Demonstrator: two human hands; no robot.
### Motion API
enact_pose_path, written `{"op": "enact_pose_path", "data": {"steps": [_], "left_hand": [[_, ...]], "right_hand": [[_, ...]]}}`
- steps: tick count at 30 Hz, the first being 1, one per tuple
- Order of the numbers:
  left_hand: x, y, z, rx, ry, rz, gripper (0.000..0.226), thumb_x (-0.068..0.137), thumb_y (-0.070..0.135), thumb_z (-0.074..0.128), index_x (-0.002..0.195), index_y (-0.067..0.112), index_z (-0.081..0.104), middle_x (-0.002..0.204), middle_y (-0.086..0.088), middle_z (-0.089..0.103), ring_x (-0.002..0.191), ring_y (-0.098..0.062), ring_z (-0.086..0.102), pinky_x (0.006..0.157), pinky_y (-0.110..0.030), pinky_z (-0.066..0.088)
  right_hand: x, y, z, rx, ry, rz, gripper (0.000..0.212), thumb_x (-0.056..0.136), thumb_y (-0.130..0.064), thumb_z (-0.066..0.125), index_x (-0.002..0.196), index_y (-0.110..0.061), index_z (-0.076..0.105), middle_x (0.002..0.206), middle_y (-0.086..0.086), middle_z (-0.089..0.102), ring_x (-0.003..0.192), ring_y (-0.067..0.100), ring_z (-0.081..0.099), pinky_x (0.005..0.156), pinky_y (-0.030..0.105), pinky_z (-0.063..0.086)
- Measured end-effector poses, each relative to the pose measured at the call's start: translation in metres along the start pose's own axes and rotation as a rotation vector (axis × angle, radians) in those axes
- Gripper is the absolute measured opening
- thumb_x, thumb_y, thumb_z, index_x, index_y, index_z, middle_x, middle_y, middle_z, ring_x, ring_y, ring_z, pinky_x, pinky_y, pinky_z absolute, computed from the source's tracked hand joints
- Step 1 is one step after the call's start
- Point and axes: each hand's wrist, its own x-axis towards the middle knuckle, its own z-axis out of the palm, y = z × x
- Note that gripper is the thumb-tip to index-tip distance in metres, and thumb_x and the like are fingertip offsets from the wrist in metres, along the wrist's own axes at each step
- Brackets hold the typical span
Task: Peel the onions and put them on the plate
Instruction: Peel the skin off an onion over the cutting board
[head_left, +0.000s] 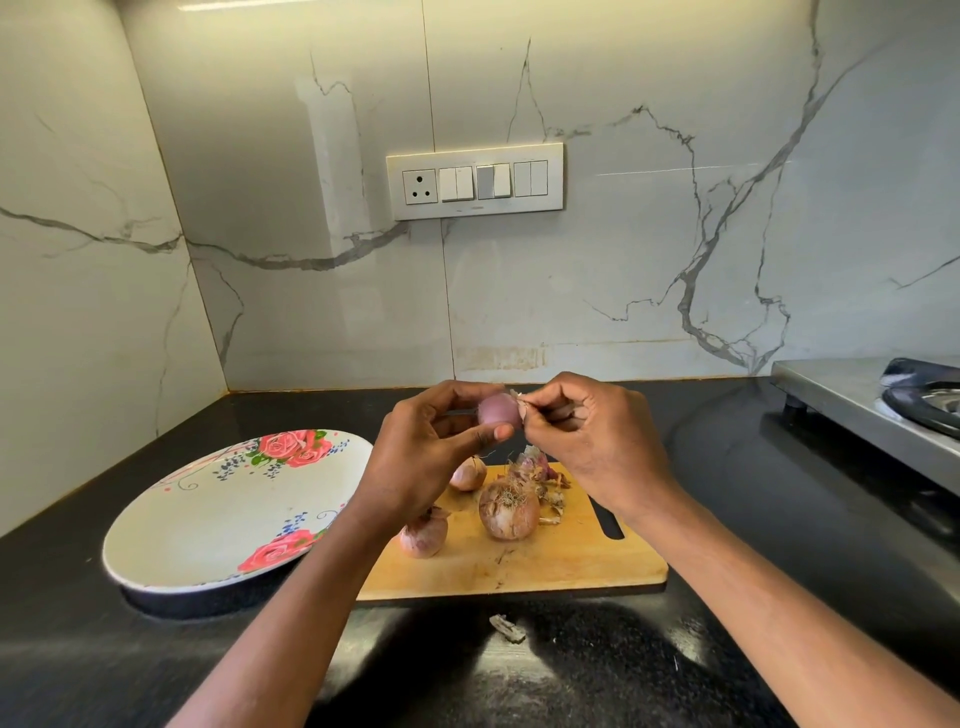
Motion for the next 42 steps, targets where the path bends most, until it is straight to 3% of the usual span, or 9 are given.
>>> {"op": "enact_pose_path", "data": {"steps": [3,6,13,21,26,31,34,38,42], "left_hand": [[0.001,0.001,-0.002,0.02,-0.007,0.001,0.051,0.073,0.028,0.08,0.122,0.019,0.069,0.113,0.008,0.075,0.104,-0.004,0.071,0.096,-0.029,0.058],[0.002,-0.001,-0.001,0.02,0.018,0.003,0.054,0.067,0.03,0.083,0.118,0.019,0.066,0.111,0.006,0.075,0.102,-0.006,0.072,0.094,-0.031,0.059],[0.001,-0.001,0.001,-0.026,0.019,0.02,0.043,0.071,0.023,0.083,0.11,0.014,0.067,0.109,0.002,0.077,0.102,-0.01,0.074,0.093,-0.035,0.06],[0.001,-0.004,0.005,-0.062,0.03,0.022,0.039,0.073,0.022,0.083,0.106,0.009,0.067,0.111,-0.002,0.077,0.106,-0.016,0.073,0.096,-0.047,0.058],[0.001,-0.005,0.007,-0.091,0.025,0.022,0.037,0.075,0.018,0.083,0.105,0.006,0.066,0.112,-0.003,0.077,0.106,-0.018,0.073,0.097,-0.049,0.057],[0.001,-0.005,0.006,-0.11,0.011,0.017,0.033,0.078,0.015,0.081,0.105,0.007,0.063,0.112,-0.003,0.077,0.107,-0.017,0.073,0.097,-0.047,0.058],[0.002,-0.005,0.005,-0.107,-0.001,0.013,0.031,0.081,0.012,0.08,0.107,0.011,0.063,0.114,-0.002,0.076,0.108,-0.016,0.072,0.098,-0.046,0.058],[0.003,-0.006,0.002,-0.081,-0.004,0.007,0.034,0.082,0.017,0.08,0.112,0.014,0.063,0.116,0.002,0.073,0.109,-0.014,0.071,0.097,-0.044,0.058],[0.003,-0.004,0.001,-0.023,-0.024,0.029,0.037,0.083,0.024,0.077,0.117,0.02,0.064,0.116,0.006,0.072,0.111,-0.013,0.069,0.1,-0.045,0.056]], "right_hand": [[0.002,0.0,-0.006,0.07,-0.092,0.087,0.011,0.092,-0.024,0.074,0.101,-0.019,0.077,0.087,-0.006,0.077,0.08,0.012,0.075,0.074,0.039,0.063],[0.003,-0.001,-0.009,0.066,-0.132,0.083,0.024,0.089,-0.037,0.073,0.11,-0.024,0.076,0.095,-0.01,0.077,0.09,0.008,0.074,0.081,0.039,0.063],[0.002,-0.002,-0.008,0.016,-0.097,0.024,0.018,0.092,-0.026,0.072,0.108,-0.018,0.078,0.094,-0.01,0.078,0.086,0.007,0.074,0.077,0.038,0.062],[-0.002,-0.001,0.001,-0.038,0.026,-0.045,0.002,0.088,-0.011,0.077,0.089,-0.013,0.077,0.079,-0.009,0.075,0.07,0.007,0.071,0.065,0.025,0.059],[-0.003,-0.004,0.003,-0.063,0.071,-0.051,0.005,0.086,-0.01,0.078,0.086,-0.013,0.074,0.076,-0.01,0.073,0.068,0.005,0.07,0.061,0.015,0.054],[-0.001,-0.001,0.003,0.03,0.097,0.046,0.004,0.088,-0.016,0.077,0.088,-0.015,0.074,0.078,-0.006,0.075,0.072,0.01,0.073,0.068,0.029,0.061],[0.001,-0.004,-0.001,0.125,0.081,0.093,0.003,0.09,-0.017,0.075,0.091,-0.02,0.074,0.08,-0.007,0.076,0.074,0.01,0.074,0.07,0.027,0.061],[0.004,-0.004,-0.005,0.146,-0.07,0.124,0.02,0.096,-0.017,0.068,0.113,-0.026,0.073,0.099,-0.008,0.077,0.083,0.014,0.076,0.077,0.041,0.063],[0.004,-0.001,-0.006,0.168,-0.126,0.149,0.019,0.099,-0.013,0.063,0.107,-0.022,0.076,0.102,-0.007,0.077,0.089,0.017,0.075,0.081,0.045,0.063]]}}
